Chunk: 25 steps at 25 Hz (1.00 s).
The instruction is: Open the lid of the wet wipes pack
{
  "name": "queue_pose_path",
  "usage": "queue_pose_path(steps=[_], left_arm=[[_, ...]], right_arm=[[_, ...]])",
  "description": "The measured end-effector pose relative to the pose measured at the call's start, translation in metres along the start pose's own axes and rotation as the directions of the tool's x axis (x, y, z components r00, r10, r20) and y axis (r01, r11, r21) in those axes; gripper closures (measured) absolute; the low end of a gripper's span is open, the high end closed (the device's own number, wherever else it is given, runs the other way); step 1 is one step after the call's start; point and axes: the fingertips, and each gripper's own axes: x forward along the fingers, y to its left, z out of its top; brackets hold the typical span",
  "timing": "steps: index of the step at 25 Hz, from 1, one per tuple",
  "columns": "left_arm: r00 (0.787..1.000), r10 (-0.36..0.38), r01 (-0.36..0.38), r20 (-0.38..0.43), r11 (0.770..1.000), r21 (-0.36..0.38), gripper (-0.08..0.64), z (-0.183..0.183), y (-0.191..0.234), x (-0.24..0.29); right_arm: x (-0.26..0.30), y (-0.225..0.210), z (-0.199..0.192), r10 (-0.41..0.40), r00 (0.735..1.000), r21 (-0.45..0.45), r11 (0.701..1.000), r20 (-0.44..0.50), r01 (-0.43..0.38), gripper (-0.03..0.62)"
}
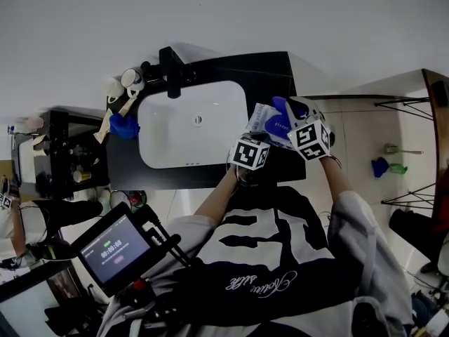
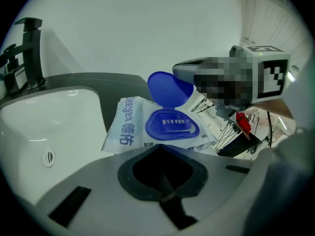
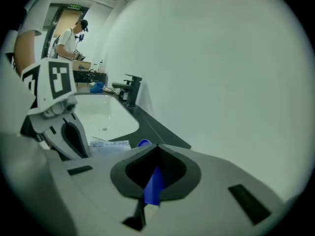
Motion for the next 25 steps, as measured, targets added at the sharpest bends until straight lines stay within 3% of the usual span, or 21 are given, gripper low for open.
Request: queue_pose_path(steps=[9,13,16,21,25], left_arm=[[1.000,0.014,-0.014,0.007,1.000,0.014,0.561,0.001,0.000,-0.001],[0.999,0.028,-0.029,0.033,0.999,0.033,0.561,0.001,0.000,-0.002],[0.997,0.026,-0.025,0.075,1.000,-0.014,0.561,0.001,0.002,-0.006],[0.986,-0.014,0.035,0.167,0.992,-0.125,0.561,0.001,0.004,-0.024],[0.966,-0.058,0.104,0.251,0.980,-0.172,0.561,0.010,-0.009,-0.073]], right_arm=[[0.035,-0.022,-0.042,-0.006,0.989,0.152,0.988,-0.151,0.030,0.594],[0.029,-0.023,-0.039,-0.031,0.992,0.259,0.964,-0.120,0.062,0.592],[0.016,-0.024,-0.028,-0.060,0.995,0.295,0.952,-0.075,0.080,0.594],[-0.013,-0.016,-0.021,-0.126,0.992,0.418,0.900,-0.021,0.123,0.594],[-0.060,0.010,0.003,-0.164,0.986,0.516,0.843,-0.017,0.149,0.594]])
